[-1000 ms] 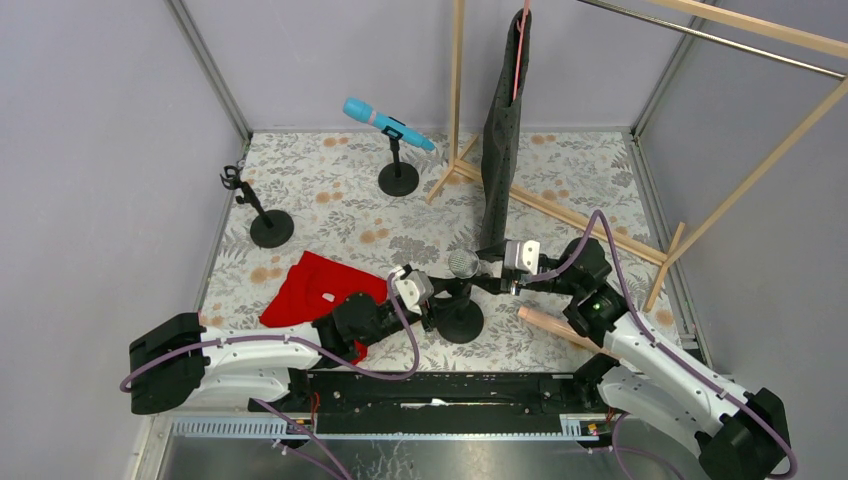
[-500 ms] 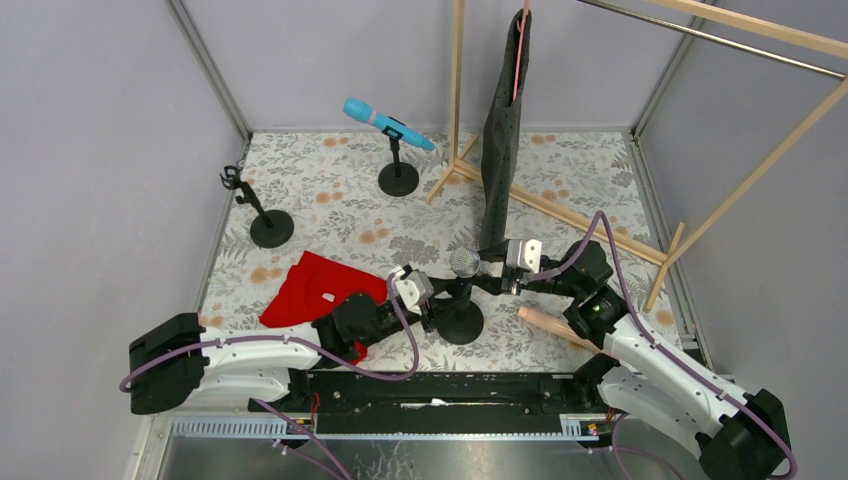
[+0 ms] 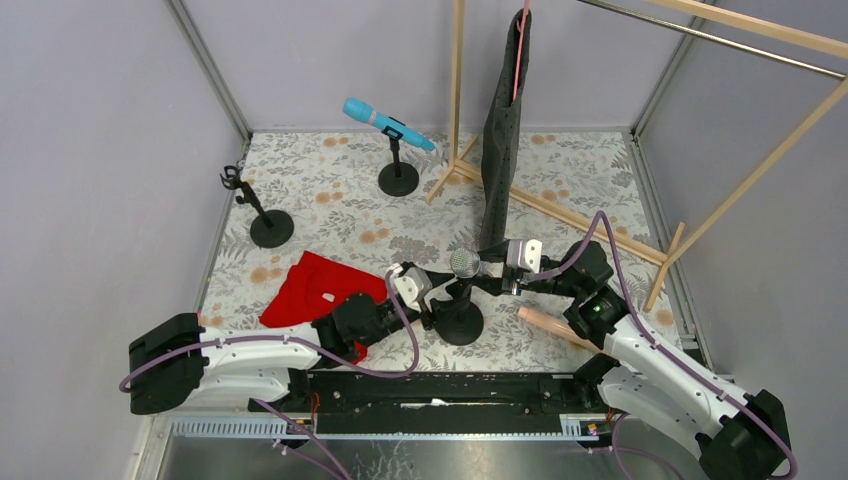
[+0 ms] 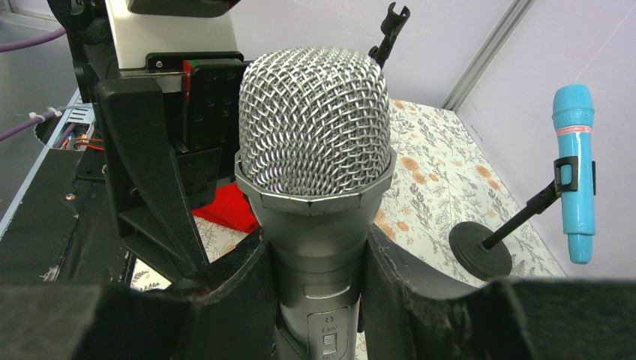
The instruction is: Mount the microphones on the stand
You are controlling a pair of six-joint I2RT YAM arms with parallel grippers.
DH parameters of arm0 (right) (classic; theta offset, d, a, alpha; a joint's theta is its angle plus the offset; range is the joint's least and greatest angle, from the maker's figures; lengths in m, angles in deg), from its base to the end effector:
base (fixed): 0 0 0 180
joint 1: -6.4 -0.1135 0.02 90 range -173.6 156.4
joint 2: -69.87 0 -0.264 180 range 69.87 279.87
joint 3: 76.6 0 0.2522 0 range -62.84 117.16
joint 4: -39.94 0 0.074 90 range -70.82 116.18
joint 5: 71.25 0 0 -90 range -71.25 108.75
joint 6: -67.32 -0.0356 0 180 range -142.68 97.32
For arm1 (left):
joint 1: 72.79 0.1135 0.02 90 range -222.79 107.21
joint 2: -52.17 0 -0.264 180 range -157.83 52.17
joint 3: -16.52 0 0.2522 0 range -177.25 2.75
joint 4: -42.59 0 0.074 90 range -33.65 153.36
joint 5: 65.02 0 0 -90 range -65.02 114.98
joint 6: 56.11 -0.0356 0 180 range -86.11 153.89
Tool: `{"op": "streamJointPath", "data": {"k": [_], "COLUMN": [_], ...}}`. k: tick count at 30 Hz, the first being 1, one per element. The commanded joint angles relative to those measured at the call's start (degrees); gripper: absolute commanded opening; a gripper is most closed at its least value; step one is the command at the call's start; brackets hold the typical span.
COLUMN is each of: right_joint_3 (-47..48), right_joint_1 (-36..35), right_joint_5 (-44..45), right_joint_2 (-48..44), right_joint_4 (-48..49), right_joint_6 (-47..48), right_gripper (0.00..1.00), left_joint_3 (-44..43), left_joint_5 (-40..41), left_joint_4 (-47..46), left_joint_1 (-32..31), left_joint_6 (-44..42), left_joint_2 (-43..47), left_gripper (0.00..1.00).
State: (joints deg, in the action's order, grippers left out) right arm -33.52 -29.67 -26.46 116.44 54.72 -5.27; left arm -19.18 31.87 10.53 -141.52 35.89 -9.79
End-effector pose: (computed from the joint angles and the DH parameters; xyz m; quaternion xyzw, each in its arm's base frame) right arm 0.1366 0.1308 0.3093 -0.5288 0.3891 0.3562 0.6649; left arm 0.0877 -0.2136 0.2460 0.3308 0.5834 -0.3958 0.6273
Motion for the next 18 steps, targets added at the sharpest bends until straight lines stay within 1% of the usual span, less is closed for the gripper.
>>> {"op": "streamJointPath", "data": {"k": [1,3,4,6,8,10,12,13,16,18], "right_joint_3": [-0.9,-0.9,-0.9,-0.8,-0.9,-0.9,-0.9,-0.9,-0.7,-0.5], "right_joint_1": [-0.1,-0.1,-0.1,-0.1,-0.1,-0.2,-0.1,-0.1,-0.1,-0.2], "right_joint_5": [-3.6,-3.5,-3.3,-3.0,-2.7,-2.2,-1.3,-1.0,0.5,1.4], "right_joint_2": [-0.6,-0.7,-0.8,-0.9,-1.1,-1.2,-1.2,-1.3,-1.4,-1.4], "right_joint_4": [-3.3,-3.3,-3.3,-3.2,-2.7,-2.2,-1.4,-1.2,-0.2,0.5], "right_joint_6": [-2.4,-2.4,-2.4,-2.5,-2.8,-3.3,-4.2,-4.5,-5.7,-6.3], "right_gripper": [0.0,0.0,0.0,0.0,0.0,0.01,0.05,0.13,0.38,0.51], "left_joint_3": [-1.2,-1.1,-1.1,-0.9,-0.8,-0.5,-0.2,0.0,0.5,0.9], "left_joint_5": [3.9,3.9,4.1,4.6,5.0,5.3,5.6,5.6,5.6,5.3], "left_joint_4": [-2.3,-2.3,-2.3,-2.3,-2.3,-2.6,-2.7,-2.8,-2.8,-2.8], "left_joint_1": [0.8,0.8,0.7,0.7,0.7,0.8,0.7,0.8,0.7,0.8], "left_joint_6": [0.5,0.5,0.5,0.6,0.7,0.7,0.7,0.6,0.4,0.3], "left_joint_2": [1.5,1.5,1.6,1.8,2.0,2.3,2.7,2.9,3.6,4.2], "left_gripper": [0.61,0.67,0.72,0.86,0.97,0.99,0.99,0.99,0.99,0.99]}}
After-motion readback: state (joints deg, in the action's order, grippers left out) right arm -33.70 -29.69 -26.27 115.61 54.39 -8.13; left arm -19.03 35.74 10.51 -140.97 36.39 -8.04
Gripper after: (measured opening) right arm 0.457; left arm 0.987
